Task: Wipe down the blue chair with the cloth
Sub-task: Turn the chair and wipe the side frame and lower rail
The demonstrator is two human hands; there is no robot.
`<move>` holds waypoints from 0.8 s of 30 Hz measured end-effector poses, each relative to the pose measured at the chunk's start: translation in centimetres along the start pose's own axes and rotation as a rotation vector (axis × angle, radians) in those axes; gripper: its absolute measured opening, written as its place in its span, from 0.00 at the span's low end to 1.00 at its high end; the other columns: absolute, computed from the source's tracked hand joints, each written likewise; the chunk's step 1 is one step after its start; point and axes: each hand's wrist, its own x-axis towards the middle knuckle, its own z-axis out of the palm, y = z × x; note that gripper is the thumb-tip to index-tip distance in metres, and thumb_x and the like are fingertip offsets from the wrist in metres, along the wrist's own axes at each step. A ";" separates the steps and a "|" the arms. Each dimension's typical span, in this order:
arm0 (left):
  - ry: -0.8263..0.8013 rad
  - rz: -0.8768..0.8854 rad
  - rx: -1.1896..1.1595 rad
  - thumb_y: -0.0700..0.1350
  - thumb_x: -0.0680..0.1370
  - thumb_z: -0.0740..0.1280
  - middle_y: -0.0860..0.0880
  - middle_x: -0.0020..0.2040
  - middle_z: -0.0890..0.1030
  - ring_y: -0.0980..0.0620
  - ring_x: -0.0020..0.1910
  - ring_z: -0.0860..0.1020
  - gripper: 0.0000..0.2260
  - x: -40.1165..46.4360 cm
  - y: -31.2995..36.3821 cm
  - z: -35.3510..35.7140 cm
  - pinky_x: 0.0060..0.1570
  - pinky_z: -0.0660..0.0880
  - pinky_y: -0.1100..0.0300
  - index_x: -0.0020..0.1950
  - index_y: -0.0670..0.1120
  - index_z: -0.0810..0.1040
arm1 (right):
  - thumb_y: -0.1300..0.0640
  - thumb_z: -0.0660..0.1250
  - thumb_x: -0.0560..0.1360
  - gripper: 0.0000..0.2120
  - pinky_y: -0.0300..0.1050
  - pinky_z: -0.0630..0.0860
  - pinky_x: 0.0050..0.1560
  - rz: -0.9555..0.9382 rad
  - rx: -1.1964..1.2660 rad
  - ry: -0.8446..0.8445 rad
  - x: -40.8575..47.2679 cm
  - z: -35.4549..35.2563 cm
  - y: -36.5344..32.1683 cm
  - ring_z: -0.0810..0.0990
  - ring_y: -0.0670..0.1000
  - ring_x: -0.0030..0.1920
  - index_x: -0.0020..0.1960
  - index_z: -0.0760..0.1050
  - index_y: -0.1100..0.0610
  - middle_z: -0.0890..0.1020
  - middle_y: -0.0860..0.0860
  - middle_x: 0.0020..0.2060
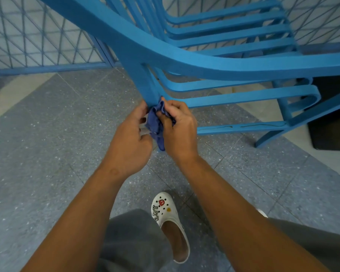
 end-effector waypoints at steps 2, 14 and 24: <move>-0.008 -0.033 0.035 0.27 0.75 0.60 0.82 0.55 0.69 0.73 0.61 0.71 0.39 0.4 -0.7 0.0 0.60 0.66 0.77 0.65 0.72 0.62 | 0.66 0.69 0.78 0.13 0.38 0.78 0.54 0.021 -0.041 0.002 -0.7 0.6 1.1 0.82 0.51 0.51 0.62 0.82 0.62 0.82 0.55 0.52; -0.042 -0.111 0.035 0.34 0.79 0.64 0.60 0.65 0.76 0.56 0.62 0.75 0.26 2.8 -5.9 3.1 0.53 0.68 0.70 0.72 0.58 0.70 | 0.64 0.65 0.80 0.08 0.25 0.71 0.34 0.353 -0.187 -0.390 -6.0 -3.1 5.8 0.79 0.40 0.35 0.53 0.82 0.56 0.83 0.48 0.44; -0.016 -0.009 0.115 0.57 0.84 0.52 0.47 0.47 0.83 0.53 0.48 0.81 0.21 4.8 -8.1 2.7 0.44 0.74 0.68 0.54 0.45 0.79 | 0.62 0.69 0.79 0.07 0.26 0.70 0.47 0.158 -0.153 -0.114 -1.9 -1.8 5.9 0.79 0.45 0.46 0.56 0.83 0.60 0.83 0.52 0.48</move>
